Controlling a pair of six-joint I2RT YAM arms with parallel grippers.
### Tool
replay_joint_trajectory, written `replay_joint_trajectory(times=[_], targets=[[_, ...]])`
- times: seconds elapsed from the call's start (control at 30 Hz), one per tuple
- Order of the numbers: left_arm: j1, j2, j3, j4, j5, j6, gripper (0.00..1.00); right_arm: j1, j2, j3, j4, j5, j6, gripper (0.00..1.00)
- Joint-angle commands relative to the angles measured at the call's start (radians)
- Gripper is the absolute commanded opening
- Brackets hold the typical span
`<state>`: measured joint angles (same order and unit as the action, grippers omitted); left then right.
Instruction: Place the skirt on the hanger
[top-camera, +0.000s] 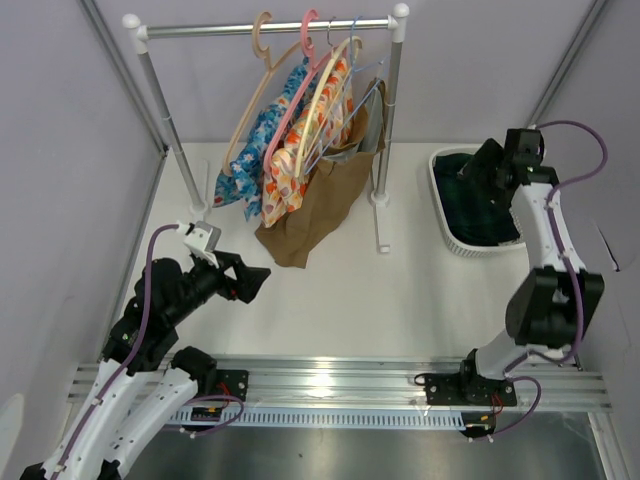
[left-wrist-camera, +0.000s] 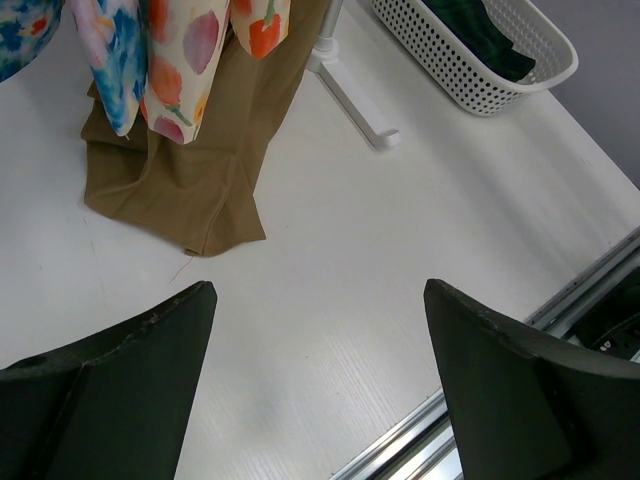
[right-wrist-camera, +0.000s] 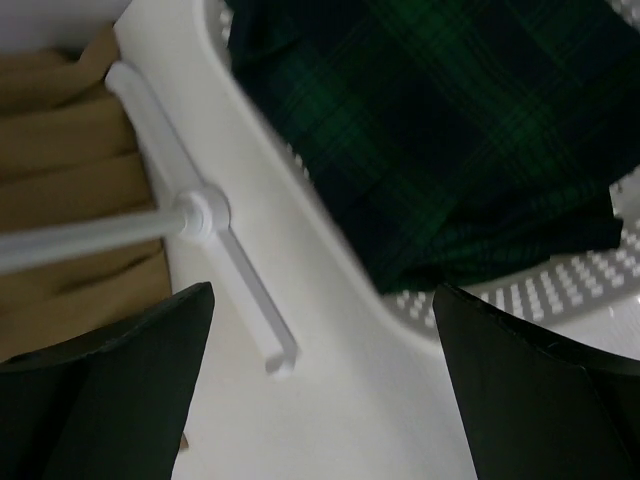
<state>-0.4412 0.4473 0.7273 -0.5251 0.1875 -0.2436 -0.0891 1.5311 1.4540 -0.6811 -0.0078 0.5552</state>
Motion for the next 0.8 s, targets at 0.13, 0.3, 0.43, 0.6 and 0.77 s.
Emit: replay_joint_trajectory(times=[0.13, 0.3, 0.43, 0.6, 0.77], targets=[[-0.025, -0.007, -0.005, 0.030, 0.001, 0.010, 0.91, -0.027, 0.358, 0.302, -0.041, 0.093, 0.018, 0.99], [-0.037, -0.009, -0.008, 0.030, -0.002, 0.010, 0.91, -0.055, 0.432, 0.306, -0.029, 0.193, 0.072, 0.99], [-0.040, -0.007, -0.006, 0.031, -0.002, 0.010, 0.92, -0.072, 0.455, 0.258, 0.021, 0.233, 0.120, 1.00], [-0.044, -0.007, -0.006, 0.030, -0.005, 0.012, 0.92, -0.074, 0.573, 0.292, 0.043, 0.158, 0.155, 0.99], [-0.044, -0.016, -0.009, 0.030, -0.011, 0.012, 0.92, -0.074, 0.658, 0.302, 0.060, 0.138, 0.167, 0.93]])
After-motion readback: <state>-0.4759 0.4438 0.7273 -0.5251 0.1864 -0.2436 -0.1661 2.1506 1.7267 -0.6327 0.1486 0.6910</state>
